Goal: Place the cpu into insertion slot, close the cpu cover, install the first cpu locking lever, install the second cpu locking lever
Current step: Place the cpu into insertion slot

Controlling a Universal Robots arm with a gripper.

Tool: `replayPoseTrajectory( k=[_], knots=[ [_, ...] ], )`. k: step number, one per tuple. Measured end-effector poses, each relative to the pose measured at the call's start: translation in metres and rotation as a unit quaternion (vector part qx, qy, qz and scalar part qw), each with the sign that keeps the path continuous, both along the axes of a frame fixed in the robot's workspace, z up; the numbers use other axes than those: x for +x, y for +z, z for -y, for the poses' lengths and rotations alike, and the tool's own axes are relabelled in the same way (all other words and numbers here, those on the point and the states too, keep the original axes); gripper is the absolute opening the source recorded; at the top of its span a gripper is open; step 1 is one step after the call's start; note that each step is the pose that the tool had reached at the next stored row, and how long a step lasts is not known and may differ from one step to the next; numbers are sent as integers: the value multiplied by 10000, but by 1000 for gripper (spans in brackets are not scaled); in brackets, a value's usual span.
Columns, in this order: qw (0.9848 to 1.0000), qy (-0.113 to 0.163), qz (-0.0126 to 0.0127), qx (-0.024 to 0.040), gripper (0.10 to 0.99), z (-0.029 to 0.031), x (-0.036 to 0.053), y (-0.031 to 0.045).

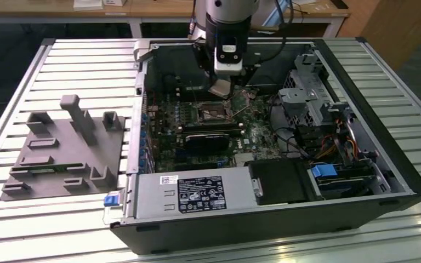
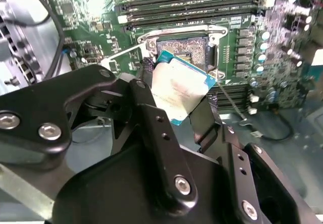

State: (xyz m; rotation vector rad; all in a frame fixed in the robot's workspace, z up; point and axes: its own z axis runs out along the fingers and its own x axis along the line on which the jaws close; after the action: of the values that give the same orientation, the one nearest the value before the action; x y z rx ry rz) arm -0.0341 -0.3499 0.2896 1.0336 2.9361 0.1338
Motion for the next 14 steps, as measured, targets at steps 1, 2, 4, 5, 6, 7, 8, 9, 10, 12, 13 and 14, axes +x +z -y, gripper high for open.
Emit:
replayPoseTrajectory(
  k=[1, 2, 4, 5, 6, 7, 8, 9, 10, 12, 13, 14],
  knots=[
    [10000, -90, 0, 0, 537, 0, 0, -4],
    [9998, -183, 0, 0, 537, 0, 0, -8],
    [9993, -363, 0, 0, 537, 0, 0, -15],
    [9990, -452, 0, 0, 537, 0, 0, -19],
    [9985, -548, 0, 0, 537, 0, 0, -24],
    [9980, -637, 0, 0, 537, 0, 0, -28],
    [9973, -730, 0, 0, 537, 0, 0, -31],
    [9967, -817, 0, 0, 537, 0, 0, -35],
    [9959, -906, 0, 0, 537, 0, 0, -39],
    [9941, -1085, 0, 0, 537, 0, 0, -46],
    [9930, -1183, 0, 0, 537, 0, 0, -50],
    [9919, -1272, 0, 0, 537, 0, 0, -54]
  ],
)
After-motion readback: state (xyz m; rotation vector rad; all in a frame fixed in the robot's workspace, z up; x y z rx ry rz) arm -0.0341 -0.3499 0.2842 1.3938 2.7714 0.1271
